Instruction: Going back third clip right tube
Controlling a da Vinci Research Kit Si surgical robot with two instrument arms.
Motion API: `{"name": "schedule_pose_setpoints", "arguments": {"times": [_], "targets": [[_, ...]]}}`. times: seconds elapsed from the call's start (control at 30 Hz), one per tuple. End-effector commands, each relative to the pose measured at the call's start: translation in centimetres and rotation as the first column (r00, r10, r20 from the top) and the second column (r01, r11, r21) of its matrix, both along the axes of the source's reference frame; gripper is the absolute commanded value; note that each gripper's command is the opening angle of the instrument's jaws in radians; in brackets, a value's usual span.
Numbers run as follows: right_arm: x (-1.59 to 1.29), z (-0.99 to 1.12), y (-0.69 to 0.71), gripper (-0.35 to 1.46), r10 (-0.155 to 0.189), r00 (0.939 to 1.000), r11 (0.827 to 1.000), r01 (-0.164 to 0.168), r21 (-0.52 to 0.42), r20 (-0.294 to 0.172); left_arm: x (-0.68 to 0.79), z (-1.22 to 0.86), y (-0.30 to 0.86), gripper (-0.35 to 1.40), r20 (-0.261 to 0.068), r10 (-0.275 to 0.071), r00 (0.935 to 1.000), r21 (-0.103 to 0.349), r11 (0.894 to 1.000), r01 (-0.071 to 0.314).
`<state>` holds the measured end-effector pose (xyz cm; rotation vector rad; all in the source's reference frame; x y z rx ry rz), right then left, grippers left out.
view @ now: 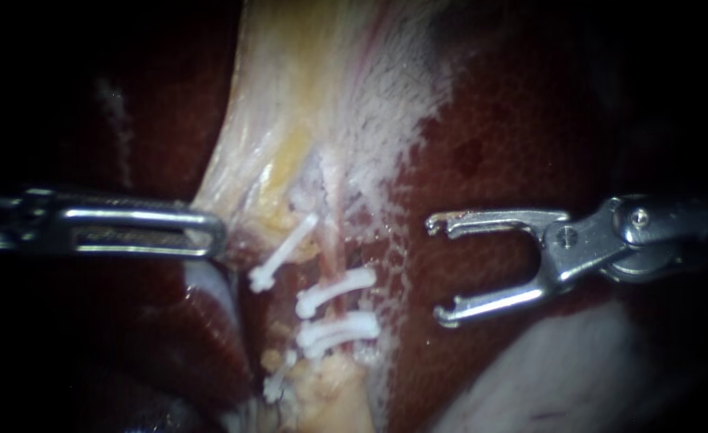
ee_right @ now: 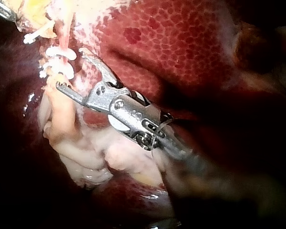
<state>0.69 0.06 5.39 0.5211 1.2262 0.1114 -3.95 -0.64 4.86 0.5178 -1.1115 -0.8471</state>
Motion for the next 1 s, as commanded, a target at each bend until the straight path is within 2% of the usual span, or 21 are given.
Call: {"name": "schedule_pose_setpoints", "arguments": {"times": [0.03, 0.33, 1.0], "targets": [[0.00, 0.00, 0.00, 0.60, -0.001, 1.0000, 1.000, 0.001, -0.003, -0.001, -0.02, 0.03, -0.02, -0.35, 0.001, 0.007, 1.0000, 0.007, 1.000, -0.007], [-0.02, 0.00, 0.01, 0.60, -0.006, 1.0000, 1.000, 0.006, -0.020, -0.007, -0.12, 0.09, -0.08, -0.35, 0.004, 0.020, 0.9998, 0.012, 1.000, -0.021], [-0.03, 0.00, 0.00, 0.60, -0.007, 0.9999, 1.000, 0.007, -0.025, -0.009, -0.11, 0.07, -0.08, -0.35, 0.006, 0.020, 0.9998, 0.019, 1.000, -0.020]]}}
